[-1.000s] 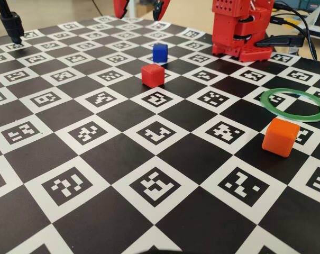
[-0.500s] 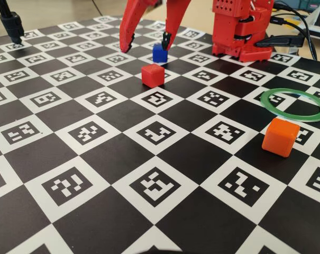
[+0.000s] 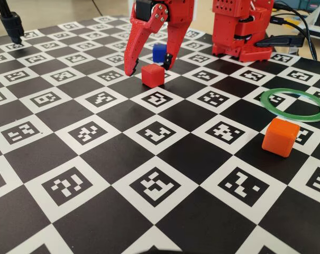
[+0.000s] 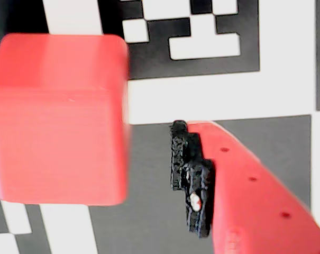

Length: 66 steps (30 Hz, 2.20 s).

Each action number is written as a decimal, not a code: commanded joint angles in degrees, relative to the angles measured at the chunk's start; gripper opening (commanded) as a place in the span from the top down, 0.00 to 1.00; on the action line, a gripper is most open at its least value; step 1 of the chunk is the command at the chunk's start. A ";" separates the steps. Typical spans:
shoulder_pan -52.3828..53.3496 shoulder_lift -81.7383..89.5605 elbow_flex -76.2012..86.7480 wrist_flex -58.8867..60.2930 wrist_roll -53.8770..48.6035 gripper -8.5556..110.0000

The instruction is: Grab the red cube then put it in the green circle then put the blue cube on top and finally the orange cube on top

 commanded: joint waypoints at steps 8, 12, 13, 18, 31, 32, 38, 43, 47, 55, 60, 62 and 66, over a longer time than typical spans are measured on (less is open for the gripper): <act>-0.88 -1.23 -1.76 -1.32 0.53 0.56; -0.88 -2.02 -2.46 -1.32 0.88 0.56; -0.88 -2.20 -2.64 -1.32 0.97 0.56; -0.97 -2.64 -3.25 -1.49 1.32 0.56; -0.53 -3.60 -4.66 -2.55 0.79 0.56; -0.44 -3.69 -4.75 -2.55 0.44 0.56; 0.00 -3.87 -5.01 -2.64 -1.93 0.56; 0.18 -4.04 -5.10 -2.81 -4.13 0.56; 0.26 -4.04 -5.10 -2.90 -5.36 0.56; 0.09 -4.22 -5.19 -2.72 -6.94 0.56; 0.09 -4.13 -5.19 -2.72 -7.03 0.56; 0.09 -4.13 -5.10 -2.72 -7.03 0.56; -0.18 -4.13 -5.10 -2.72 -7.65 0.76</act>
